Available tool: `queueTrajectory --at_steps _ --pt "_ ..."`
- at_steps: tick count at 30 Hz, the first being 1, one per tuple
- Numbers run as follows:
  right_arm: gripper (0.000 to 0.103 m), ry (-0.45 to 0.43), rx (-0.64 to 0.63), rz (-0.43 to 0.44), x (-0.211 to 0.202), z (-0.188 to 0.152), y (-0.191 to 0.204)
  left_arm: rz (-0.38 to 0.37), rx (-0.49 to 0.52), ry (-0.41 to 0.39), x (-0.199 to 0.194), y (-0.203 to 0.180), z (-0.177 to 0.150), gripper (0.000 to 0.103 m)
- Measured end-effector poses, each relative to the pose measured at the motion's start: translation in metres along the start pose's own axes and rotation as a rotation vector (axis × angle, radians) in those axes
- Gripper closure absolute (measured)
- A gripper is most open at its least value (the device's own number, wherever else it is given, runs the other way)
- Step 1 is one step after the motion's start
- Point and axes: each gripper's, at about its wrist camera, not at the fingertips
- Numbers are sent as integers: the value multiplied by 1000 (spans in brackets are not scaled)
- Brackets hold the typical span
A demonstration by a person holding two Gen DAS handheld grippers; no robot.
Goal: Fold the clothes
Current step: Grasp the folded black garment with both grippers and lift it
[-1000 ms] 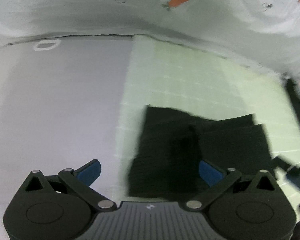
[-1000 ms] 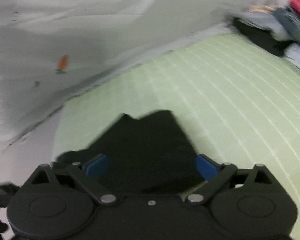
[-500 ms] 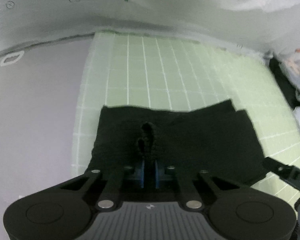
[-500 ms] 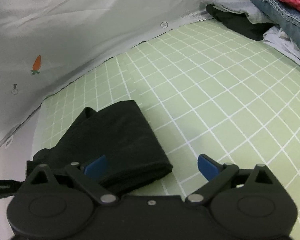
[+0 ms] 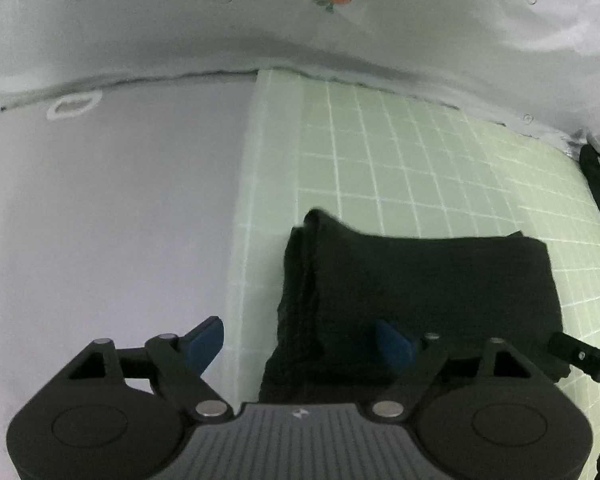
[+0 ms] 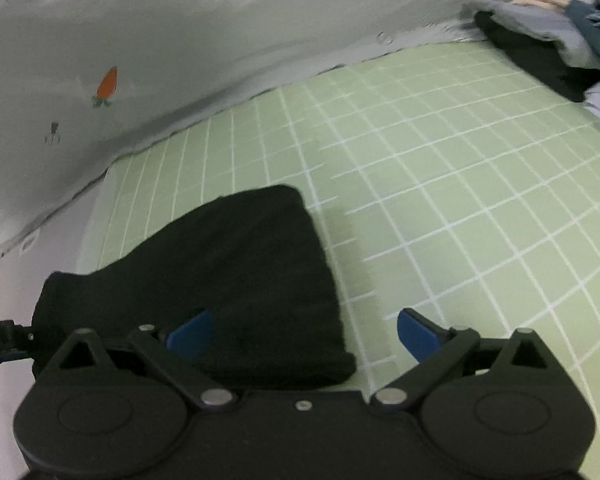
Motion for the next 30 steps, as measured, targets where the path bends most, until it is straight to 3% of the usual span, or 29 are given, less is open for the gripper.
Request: queueTrajectory --at_steps 8,11,16,18,19,20,24,30 --pt "1 37 -97 -51 22 12 16 -91 20 40 15 2 1 19" --pt "3 51 -122 -36 28 15 24 -111 36 39 19 -3 3 24" --pt "24 89 -104 11 34 17 28 -93 37 16 19 -14 1 54" --pt "56 83 -126 38 27 17 28 -79 27 -2 15 -20 -2 67" --pt "67 78 -131 49 23 18 26 -71 31 -13 12 -24 -3 73" --pt "83 71 -129 57 17 18 23 -68 34 -23 8 -28 -4 75" --pt "85 31 -66 104 -10 17 5 -119 4 -36 -10 -41 -7 78" --pt "86 -82 -94 64 -73 4 -25 -216 41 -72 -42 -94 -19 79"
Point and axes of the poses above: each gripper's, at about its wrist camera, not at the fingertips, and x roughly the way its jaws point, y to its left, z to its top, and after that the axes turned 11 degrees about y, right-handed
